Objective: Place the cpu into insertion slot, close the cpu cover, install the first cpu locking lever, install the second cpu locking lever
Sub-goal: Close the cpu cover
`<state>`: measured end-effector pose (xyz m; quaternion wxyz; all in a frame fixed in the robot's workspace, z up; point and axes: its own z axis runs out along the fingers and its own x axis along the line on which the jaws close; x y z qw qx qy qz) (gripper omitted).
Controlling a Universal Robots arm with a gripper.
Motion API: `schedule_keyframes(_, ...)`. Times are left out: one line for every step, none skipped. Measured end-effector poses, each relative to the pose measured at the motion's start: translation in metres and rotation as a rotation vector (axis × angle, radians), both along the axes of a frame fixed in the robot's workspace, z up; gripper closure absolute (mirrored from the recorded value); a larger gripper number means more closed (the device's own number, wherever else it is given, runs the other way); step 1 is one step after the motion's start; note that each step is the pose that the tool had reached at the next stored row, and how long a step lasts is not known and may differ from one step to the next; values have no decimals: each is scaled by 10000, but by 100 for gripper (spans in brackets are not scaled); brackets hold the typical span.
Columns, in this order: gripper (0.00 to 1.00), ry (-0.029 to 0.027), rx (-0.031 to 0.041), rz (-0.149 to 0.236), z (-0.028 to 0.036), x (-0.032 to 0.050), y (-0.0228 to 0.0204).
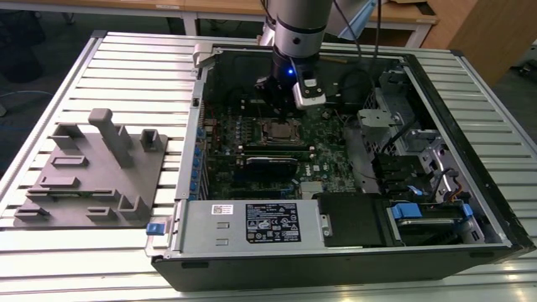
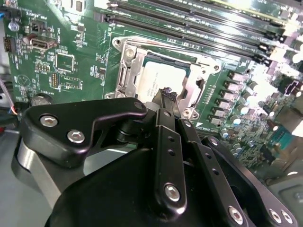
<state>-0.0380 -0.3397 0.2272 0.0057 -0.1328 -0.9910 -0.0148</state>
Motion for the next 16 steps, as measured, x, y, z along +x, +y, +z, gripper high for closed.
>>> schedule_keyframes(89,-23,1,129,-3,0,0)
schedule_keyframes(89,-45,-1,246,-6,0,0)
schedule_keyframes(89,-62,-2,334,-7,-1,0)
schedule_keyframes(89,-65,-1,363,-7,-1,0)
schedule_keyframes(89,-66,-1,365,-7,-1,0)
schedule_keyframes(89,-66,-1,366,-7,-1,0)
schedule_keyframes(89,-67,0,366,-7,-1,0)
schedule_keyframes(89,-67,0,366,-7,-1,0)
schedule_keyframes(89,-67,0,367,-7,-1,0)
schedule_keyframes(89,-72,3,367,-11,-4,0)
schedule_keyframes(89,-80,4,370,-17,-8,1)
schedule_keyframes(89,-89,1,377,-24,-12,1)
schedule_keyframes(89,-98,0,386,-30,-16,0)
schedule_keyframes(89,-107,-1,393,-35,-22,0)
schedule_keyframes(89,-112,-1,397,-36,-28,0)
schedule_keyframes(89,-115,-3,399,-36,-34,0)
